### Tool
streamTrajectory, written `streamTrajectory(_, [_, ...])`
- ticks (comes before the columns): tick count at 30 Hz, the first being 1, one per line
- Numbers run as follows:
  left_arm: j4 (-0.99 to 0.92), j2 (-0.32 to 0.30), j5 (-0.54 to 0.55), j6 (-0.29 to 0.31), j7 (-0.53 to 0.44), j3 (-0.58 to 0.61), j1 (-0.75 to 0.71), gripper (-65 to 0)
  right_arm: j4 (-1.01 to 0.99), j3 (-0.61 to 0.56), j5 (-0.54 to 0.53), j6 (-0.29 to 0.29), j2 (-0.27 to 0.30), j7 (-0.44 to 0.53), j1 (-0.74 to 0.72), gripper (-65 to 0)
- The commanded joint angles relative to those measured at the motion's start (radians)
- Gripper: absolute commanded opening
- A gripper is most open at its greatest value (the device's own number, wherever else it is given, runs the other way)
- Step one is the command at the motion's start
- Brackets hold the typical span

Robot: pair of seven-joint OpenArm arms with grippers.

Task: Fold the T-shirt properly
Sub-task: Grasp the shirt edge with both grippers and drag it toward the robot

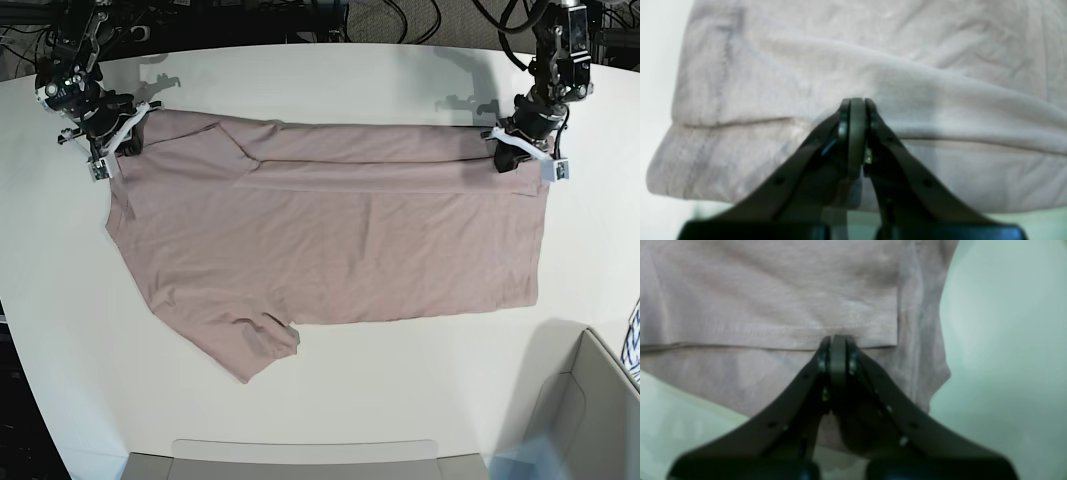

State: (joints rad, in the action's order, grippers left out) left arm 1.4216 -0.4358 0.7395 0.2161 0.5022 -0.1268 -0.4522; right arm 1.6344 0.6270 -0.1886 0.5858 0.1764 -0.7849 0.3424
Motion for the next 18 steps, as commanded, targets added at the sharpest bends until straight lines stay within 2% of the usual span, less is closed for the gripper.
streamTrajectory(1, [-0.046, 0.001, -0.114, -0.094, 0.244, 0.013, -0.084, -65.0, 0.002, 0.017, 0.045, 0.007, 0.013, -0.054, 0.024, -65.0])
streamTrajectory(3, [-0.046, 0.001, -0.114, -0.094, 0.226, 0.013, -0.116, -65.0, 0.0, 0.026, 0.045, 0.03, 0.013, -0.051, 0.047, -65.0])
streamTrajectory(4, [-0.046, 0.001, -0.114, -0.093, 0.218, 0.013, -0.136, -65.0, 0.002, 0.037, 0.044, 0.064, 0.015, -0.051, 0.059, -65.0])
streamTrajectory(6, [-0.038, 0.001, -0.114, -0.056, 0.203, 0.013, -0.17, -65.0, 0.0, 0.067, 0.045, 0.112, 0.013, -0.051, 0.067, -65.0])
streamTrajectory(8, [-0.028, 0.001, -0.114, -0.005, 0.194, 0.009, -0.199, -65.0, -0.006, 0.112, 0.048, 0.112, 0.001, -0.055, 0.067, -65.0])
streamTrajectory(10, [-0.021, 0.004, -0.114, 0.018, 0.192, 0.002, -0.227, -65.0, -0.004, 0.147, 0.051, 0.112, -0.011, -0.052, 0.067, -65.0])
streamTrajectory(15, [0.021, 0.005, -0.114, 0.022, 0.192, 0.006, -0.282, -65.0, 0.002, 0.161, 0.145, 0.112, -0.018, -0.052, 0.062, -65.0])
streamTrajectory(18, [0.081, 0.007, -0.114, 0.022, 0.192, 0.002, -0.316, -65.0, 0.005, 0.169, 0.18, 0.112, -0.044, -0.051, 0.062, -65.0])
